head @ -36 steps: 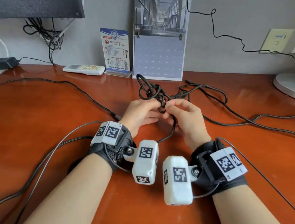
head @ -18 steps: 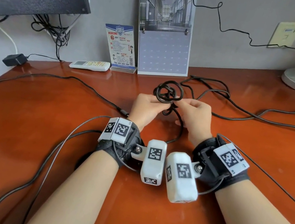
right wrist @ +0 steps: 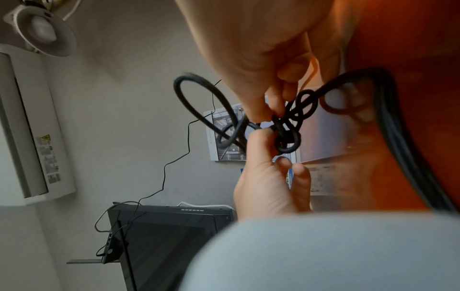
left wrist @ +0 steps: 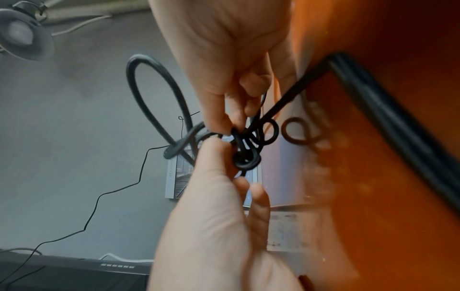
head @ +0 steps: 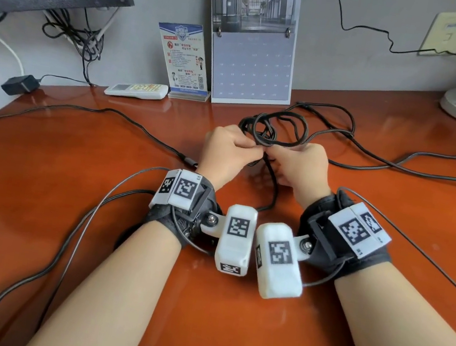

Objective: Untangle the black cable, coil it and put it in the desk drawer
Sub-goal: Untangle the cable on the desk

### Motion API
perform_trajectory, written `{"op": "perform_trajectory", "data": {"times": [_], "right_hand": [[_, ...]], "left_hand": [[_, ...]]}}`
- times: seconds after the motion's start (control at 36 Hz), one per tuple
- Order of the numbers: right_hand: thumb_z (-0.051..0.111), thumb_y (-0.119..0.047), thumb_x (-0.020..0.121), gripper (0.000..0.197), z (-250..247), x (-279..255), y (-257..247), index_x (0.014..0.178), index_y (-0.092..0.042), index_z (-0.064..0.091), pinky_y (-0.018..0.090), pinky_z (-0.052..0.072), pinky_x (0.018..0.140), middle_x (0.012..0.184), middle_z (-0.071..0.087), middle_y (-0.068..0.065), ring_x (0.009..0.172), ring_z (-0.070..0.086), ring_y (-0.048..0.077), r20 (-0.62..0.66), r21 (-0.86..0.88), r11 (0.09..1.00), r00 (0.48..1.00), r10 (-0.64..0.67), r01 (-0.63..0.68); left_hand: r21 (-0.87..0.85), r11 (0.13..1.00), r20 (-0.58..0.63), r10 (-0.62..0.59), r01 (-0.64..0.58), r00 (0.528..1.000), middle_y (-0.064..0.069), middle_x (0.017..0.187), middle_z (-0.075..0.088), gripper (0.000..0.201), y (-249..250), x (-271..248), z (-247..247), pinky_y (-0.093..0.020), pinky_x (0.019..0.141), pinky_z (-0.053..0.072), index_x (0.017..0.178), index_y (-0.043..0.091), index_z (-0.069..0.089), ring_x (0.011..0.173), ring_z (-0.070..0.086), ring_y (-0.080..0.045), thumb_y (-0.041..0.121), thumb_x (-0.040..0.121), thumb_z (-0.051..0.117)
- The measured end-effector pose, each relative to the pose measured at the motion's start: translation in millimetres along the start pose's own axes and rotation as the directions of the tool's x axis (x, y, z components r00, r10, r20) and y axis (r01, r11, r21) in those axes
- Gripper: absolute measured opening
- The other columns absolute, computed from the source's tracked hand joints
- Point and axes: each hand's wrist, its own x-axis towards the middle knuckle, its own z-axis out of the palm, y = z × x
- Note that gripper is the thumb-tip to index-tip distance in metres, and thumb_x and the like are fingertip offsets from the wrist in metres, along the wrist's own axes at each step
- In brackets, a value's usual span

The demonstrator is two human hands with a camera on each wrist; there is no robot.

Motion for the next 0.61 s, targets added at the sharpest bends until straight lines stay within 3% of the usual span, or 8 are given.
{"op": "perform_trajectory", "data": {"times": [0.08,0.22,0.28,0.33,0.39,0.5,0.56,0.61], "right_hand": [[0.074,-0.031,0.073,0.034,1,0,-2,0.070,0.002,0.066,0.041,0.054,0.062,0.059,0.061,0.007,0.054,0.056,0.022,-0.008,0.026,1.000,1.000,-0.010,0.011],[0.070,-0.031,0.074,0.029,-3,-1,-7,0.065,-0.005,0.065,0.027,0.038,0.053,0.049,0.049,-0.001,0.047,0.044,0.015,-0.046,-0.024,0.994,0.993,-0.112,0.111],[0.072,-0.034,0.072,0.031,-3,-1,-7,0.058,-0.010,0.060,0.027,0.038,0.055,0.051,0.051,0.000,0.050,0.046,0.015,-0.046,-0.044,0.989,0.989,-0.142,0.140],[0.075,-0.040,0.069,0.035,-7,1,-4,0.054,-0.015,0.056,0.029,0.042,0.058,0.060,0.059,0.004,0.058,0.053,0.016,-0.107,-0.065,0.985,0.980,-0.166,0.160],[0.075,-0.044,0.069,0.043,-15,8,2,0.051,-0.013,0.052,0.035,0.042,0.059,0.060,0.057,0.009,0.061,0.052,0.021,-0.188,-0.085,0.988,0.971,-0.145,0.131],[0.076,-0.037,0.069,0.051,-24,18,7,0.039,-0.015,0.042,0.041,0.046,0.058,0.044,0.047,0.004,0.048,0.046,0.023,-0.213,0.034,0.999,0.977,-0.014,0.022],[0.075,-0.037,0.068,0.053,-19,16,2,0.036,-0.016,0.039,0.042,0.047,0.057,0.034,0.042,-0.004,0.045,0.048,0.023,-0.185,0.060,0.998,0.983,-0.013,0.024],[0.074,-0.034,0.070,0.052,-13,12,-3,0.039,-0.017,0.037,0.036,0.044,0.050,0.026,0.033,-0.009,0.037,0.043,0.012,-0.176,0.074,0.996,0.984,-0.031,0.044]], "left_hand": [[-0.097,0.993,-0.029,-0.071,0.068,0.997,0.006,0.070,0.055,0.007,5,0,1,-0.022,0.058,0.043,0.071,0.012,0.073,0.056,0.052,0.002,0.007,0.075,0.073],[-0.325,0.909,-0.056,-0.293,0.260,0.954,0.011,0.059,0.051,0.033,12,1,-1,-0.020,0.049,0.037,0.049,0.021,0.064,0.047,0.043,-0.005,0.011,0.080,0.067],[-0.476,0.799,-0.039,-0.437,0.367,0.899,0.009,0.058,0.052,0.023,16,3,-4,-0.018,0.047,0.034,0.060,0.016,0.061,0.049,0.042,-0.005,0.011,0.082,0.062],[-0.680,0.615,-0.007,-0.550,0.399,0.835,0.004,0.063,0.049,0.020,18,10,-17,-0.015,0.042,0.029,0.065,0.014,0.051,0.048,0.038,-0.006,0.008,0.084,0.051],[-0.777,0.523,0.003,-0.553,0.350,0.833,0.005,0.063,0.047,0.023,16,19,-39,-0.016,0.042,0.028,0.064,0.019,0.039,0.052,0.035,-0.007,0.008,0.085,0.040],[-0.601,0.673,0.164,-0.424,0.431,0.891,0.010,0.059,0.055,0.030,24,22,-61,-0.019,0.050,0.033,0.059,0.021,0.040,0.055,0.045,-0.007,0.014,0.088,0.039],[-0.462,0.756,0.268,-0.380,0.464,0.886,0.010,0.061,0.059,0.027,31,18,-54,-0.018,0.051,0.037,0.065,0.020,0.049,0.057,0.049,-0.006,0.017,0.091,0.043],[-0.322,0.827,0.322,-0.363,0.461,0.875,0.009,0.068,0.064,0.021,37,14,-45,-0.018,0.052,0.040,0.072,0.020,0.058,0.059,0.052,-0.005,0.019,0.092,0.049]]}}
